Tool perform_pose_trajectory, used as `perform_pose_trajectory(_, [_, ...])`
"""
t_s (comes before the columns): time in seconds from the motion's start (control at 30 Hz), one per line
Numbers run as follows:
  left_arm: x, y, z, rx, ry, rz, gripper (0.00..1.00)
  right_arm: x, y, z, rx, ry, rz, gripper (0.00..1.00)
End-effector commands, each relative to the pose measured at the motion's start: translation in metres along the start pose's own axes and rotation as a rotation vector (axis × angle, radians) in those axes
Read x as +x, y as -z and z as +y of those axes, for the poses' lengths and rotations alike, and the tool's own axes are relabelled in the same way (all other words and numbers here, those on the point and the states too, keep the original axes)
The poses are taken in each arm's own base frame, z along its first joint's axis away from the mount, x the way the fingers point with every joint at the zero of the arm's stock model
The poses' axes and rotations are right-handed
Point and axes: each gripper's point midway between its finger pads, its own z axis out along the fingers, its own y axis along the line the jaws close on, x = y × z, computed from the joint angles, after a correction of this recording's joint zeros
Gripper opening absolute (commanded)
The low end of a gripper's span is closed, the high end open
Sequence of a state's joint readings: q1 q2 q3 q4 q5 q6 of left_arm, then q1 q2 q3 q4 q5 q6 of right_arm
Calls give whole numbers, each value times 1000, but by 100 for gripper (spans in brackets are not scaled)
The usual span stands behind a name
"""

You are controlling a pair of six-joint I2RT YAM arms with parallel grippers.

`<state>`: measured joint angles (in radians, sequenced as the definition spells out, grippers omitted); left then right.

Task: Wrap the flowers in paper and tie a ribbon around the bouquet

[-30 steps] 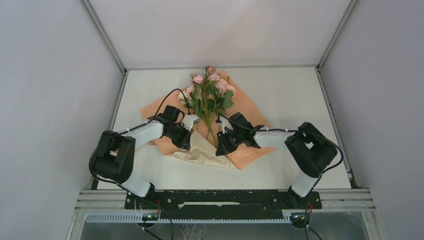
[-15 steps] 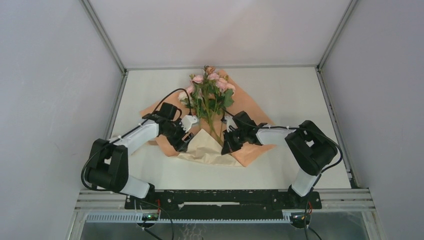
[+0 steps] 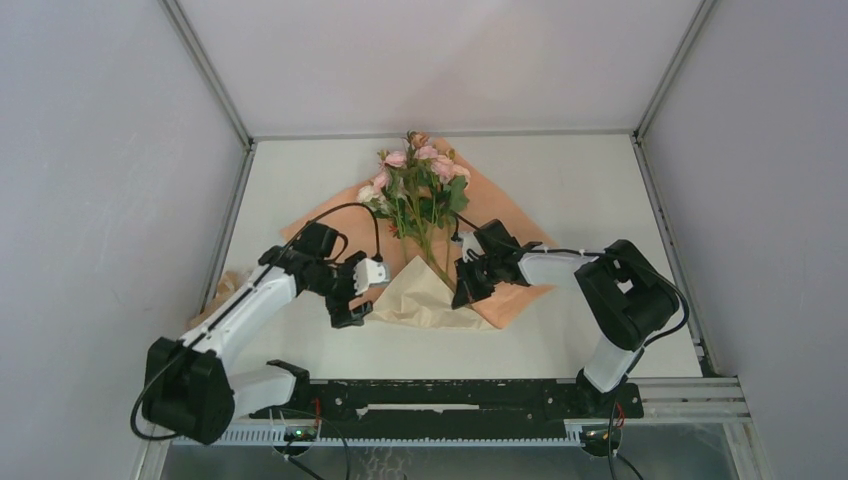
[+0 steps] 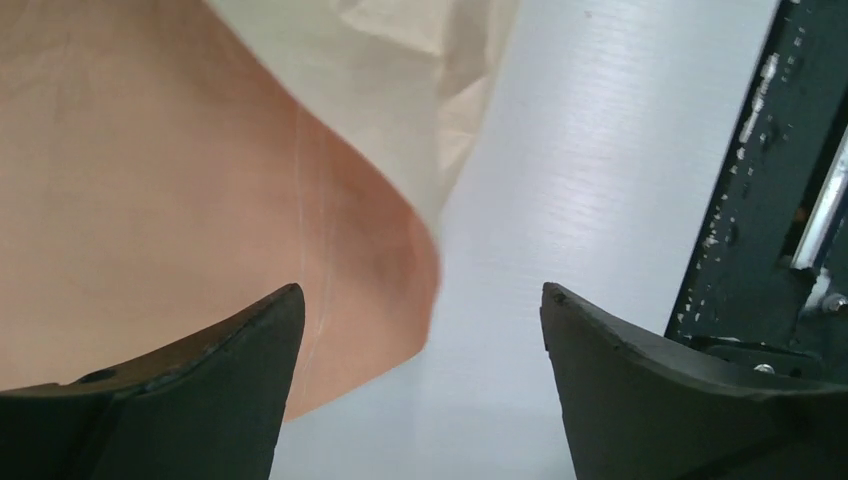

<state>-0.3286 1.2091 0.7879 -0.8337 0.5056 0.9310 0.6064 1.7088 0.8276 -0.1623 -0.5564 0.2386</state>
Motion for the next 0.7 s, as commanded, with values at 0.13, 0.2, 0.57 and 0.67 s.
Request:
perform_pose_trajectory(0.13, [-3,-17,-9,74,-202,-85,100,-12,10,6,-21,47,-43,0])
perform_pose_trajectory(0.2, [-3,-25,-4,84,-183,-80,98,-12,10,6,-21,45,-41,0])
perform_pose_trajectory(0.57, [3,-35,-29,260,1,-28,1,-10,19,-1,17,50,-38,0])
perform_pose_trajectory(0.67, [8,-33,-30,254,56,10,0,-10,21,-1,21,54,-40,0])
